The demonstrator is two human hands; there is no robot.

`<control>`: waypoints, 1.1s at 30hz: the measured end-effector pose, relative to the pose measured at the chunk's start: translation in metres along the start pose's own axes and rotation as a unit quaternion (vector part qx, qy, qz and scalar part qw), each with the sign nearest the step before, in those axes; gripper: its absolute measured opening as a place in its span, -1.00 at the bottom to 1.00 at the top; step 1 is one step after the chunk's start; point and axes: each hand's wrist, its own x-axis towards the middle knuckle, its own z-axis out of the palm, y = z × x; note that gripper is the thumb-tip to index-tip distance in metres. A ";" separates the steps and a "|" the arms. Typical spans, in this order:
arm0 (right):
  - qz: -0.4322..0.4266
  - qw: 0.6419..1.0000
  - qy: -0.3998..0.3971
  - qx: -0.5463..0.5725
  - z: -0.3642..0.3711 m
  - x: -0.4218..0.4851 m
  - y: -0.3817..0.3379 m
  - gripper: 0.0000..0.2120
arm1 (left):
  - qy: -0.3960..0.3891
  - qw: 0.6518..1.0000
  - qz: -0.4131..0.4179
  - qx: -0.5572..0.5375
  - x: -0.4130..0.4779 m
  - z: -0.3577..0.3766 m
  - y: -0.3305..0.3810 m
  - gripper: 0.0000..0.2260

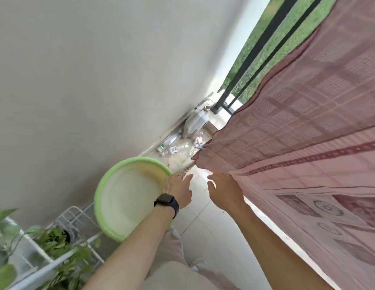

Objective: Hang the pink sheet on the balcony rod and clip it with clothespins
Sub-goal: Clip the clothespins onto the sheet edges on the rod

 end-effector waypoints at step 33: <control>0.148 0.816 0.555 -0.068 -0.335 -0.335 0.183 -0.33 | 0.457 0.798 0.323 0.224 -0.197 -0.261 0.412 -0.28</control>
